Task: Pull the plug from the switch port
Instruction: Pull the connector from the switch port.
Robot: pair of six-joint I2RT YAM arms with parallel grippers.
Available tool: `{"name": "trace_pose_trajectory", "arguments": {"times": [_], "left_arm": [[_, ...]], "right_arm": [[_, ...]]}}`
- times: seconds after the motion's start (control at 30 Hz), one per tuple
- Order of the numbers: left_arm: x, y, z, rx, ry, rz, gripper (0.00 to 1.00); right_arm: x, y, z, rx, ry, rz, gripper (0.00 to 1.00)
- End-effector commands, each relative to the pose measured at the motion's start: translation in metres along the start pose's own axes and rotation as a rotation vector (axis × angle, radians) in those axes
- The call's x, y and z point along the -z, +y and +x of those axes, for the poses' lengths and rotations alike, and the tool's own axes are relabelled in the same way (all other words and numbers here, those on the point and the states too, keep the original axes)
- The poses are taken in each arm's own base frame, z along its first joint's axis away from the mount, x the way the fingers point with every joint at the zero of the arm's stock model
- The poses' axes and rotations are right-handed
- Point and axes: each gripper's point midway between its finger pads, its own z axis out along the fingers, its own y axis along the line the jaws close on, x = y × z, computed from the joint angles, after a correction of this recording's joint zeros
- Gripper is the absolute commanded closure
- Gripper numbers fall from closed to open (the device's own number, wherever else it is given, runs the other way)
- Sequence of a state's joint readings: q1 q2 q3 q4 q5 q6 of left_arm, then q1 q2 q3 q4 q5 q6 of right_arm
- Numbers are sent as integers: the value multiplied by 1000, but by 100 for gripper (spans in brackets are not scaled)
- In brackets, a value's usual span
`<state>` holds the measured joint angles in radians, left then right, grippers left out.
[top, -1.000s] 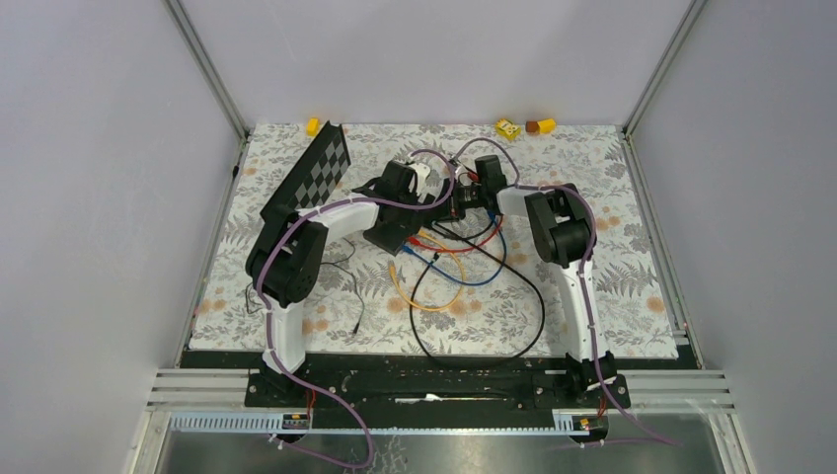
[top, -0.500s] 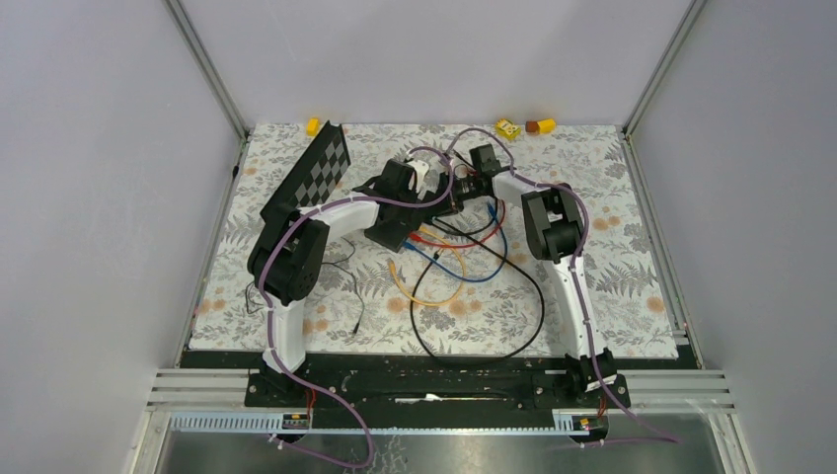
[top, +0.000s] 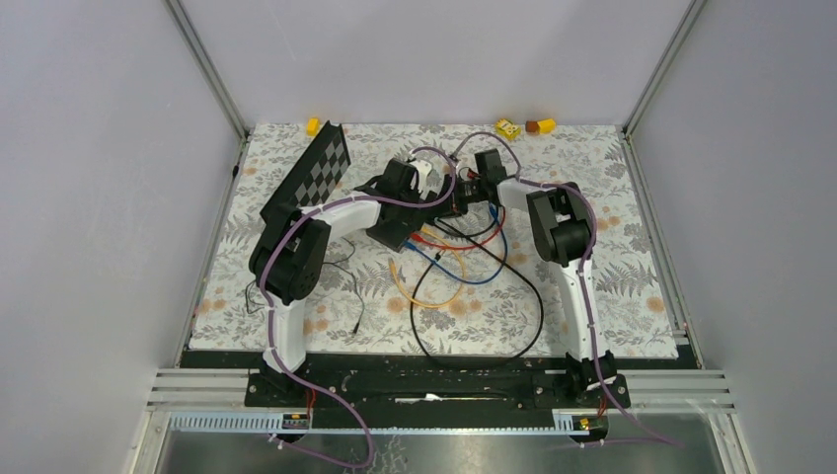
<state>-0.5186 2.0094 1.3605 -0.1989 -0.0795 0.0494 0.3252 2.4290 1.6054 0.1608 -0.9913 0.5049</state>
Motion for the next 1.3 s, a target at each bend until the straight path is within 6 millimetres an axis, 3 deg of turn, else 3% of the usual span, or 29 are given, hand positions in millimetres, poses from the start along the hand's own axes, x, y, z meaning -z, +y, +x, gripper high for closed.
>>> {"name": "trace_pose_trajectory", "arguments": {"times": [0.0,0.17,0.3,0.4,0.5,0.67,0.87,1.1,1.27], "left_arm": [[-12,45,53,49,162,-142,2],[-9,47,50,52,151,-146,1],[-9,48,50,59,147,-150,1],[-11,48,50,62,148,-149,1],[-12,48,51,63,151,-150,1],[-12,46,50,67,149,-141,1],[-2,37,37,66,102,-80,1],[2,30,33,63,91,-37,1],[-1,24,37,66,111,-7,1]], "right_arm": [[22,-26,18,-60,185,54,100],[24,-29,15,-14,255,40,100],[13,-35,25,-130,140,46,100],[14,-19,11,-115,-6,36,100],[17,-12,10,-135,-71,30,100],[18,-10,12,-120,-37,20,100],[29,-15,6,-120,-1,50,74],[25,-14,-1,-141,1,40,64],[20,-17,-3,-160,11,31,62]]}}
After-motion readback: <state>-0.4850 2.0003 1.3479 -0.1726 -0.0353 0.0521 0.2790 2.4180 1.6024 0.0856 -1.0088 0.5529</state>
